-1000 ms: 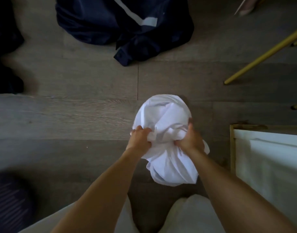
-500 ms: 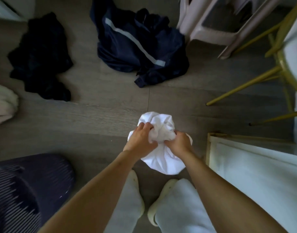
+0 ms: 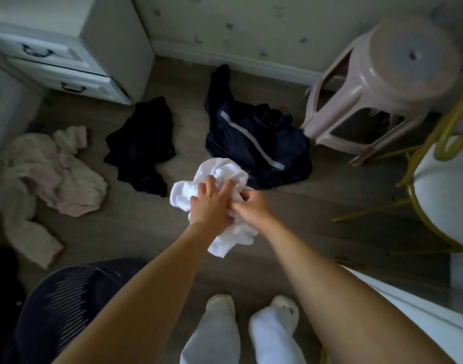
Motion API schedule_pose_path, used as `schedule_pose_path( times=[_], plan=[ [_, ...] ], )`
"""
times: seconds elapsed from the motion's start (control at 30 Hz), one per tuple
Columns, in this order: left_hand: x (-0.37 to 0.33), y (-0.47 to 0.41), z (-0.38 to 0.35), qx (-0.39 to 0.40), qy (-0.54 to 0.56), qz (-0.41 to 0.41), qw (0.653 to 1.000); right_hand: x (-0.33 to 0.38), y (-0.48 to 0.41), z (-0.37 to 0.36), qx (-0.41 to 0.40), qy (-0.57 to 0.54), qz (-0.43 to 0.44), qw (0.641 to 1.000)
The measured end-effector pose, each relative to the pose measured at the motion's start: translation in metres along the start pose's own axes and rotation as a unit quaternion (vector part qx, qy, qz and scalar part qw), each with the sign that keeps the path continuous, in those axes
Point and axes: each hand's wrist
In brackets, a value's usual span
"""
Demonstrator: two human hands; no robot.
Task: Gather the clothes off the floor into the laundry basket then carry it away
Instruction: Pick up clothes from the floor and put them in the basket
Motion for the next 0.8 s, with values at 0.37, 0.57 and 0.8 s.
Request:
schedule_pose_path(
  times=[0.37,0.57,0.8],
  plan=[
    [0.017,-0.112,0.045,0.020,0.058,0.110,0.992,0.074,-0.112,0.047,0.016,-0.037,-0.059,0.997],
    [0.013,-0.213,0.021,0.014,0.061,0.143,0.988,0.064,-0.222,0.098,-0.020,0.056,-0.068,0.996],
    [0.068,-0.330,-0.076,0.007,0.003,0.157,0.988,-0.010,-0.369,0.088,-0.044,0.186,-0.079,0.978]
  ],
)
Point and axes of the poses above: each hand's wrist, its own y-axis away from the middle knuckle, its own z-axis out of the back of the hand, x = y × z
